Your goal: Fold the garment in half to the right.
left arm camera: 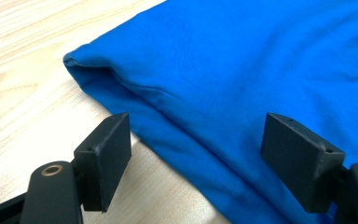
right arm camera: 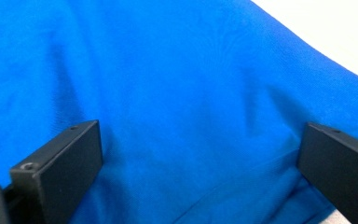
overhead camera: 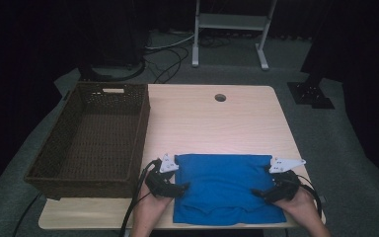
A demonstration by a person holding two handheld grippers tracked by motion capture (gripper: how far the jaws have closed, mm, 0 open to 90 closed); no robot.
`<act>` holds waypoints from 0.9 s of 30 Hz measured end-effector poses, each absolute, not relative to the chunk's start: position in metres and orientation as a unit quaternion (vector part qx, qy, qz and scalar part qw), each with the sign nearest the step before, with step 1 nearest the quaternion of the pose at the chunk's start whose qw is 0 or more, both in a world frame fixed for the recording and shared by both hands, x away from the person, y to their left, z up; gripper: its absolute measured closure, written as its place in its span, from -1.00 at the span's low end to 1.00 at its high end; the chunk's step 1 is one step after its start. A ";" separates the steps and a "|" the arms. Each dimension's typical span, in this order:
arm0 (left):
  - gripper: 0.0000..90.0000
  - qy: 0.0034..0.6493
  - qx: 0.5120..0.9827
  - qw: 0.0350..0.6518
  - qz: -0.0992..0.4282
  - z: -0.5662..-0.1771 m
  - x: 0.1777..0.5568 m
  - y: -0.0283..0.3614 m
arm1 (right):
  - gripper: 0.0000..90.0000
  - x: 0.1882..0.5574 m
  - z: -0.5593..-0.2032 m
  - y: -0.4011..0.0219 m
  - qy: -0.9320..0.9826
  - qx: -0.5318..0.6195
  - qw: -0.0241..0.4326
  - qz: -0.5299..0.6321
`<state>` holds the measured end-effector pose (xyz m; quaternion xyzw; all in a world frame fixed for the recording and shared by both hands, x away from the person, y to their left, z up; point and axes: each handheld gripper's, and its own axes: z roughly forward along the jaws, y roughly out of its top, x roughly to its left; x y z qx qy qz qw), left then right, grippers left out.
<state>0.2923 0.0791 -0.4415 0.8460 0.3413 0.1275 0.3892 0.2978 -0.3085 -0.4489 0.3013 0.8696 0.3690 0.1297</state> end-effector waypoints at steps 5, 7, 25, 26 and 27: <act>-0.58 0.339 0.847 0.386 0.137 -0.443 0.289 0.078 | -1.00 0.298 -0.449 -0.308 0.870 0.301 0.130 0.369; -0.64 0.336 0.849 0.384 0.140 -0.444 0.288 0.077 | -1.00 0.298 -0.449 -0.308 0.870 0.302 0.130 0.369; -0.01 0.317 0.848 0.404 0.133 -0.443 0.280 0.080 | -1.00 0.298 -0.449 -0.308 0.870 0.301 0.130 0.369; 0.07 0.316 0.847 0.406 0.132 -0.443 0.280 0.080 | -1.00 0.298 -0.449 -0.308 0.870 0.302 0.130 0.369; 0.13 0.317 0.846 0.407 0.132 -0.443 0.280 0.079 | -1.00 0.298 -0.449 -0.308 0.870 0.302 0.130 0.369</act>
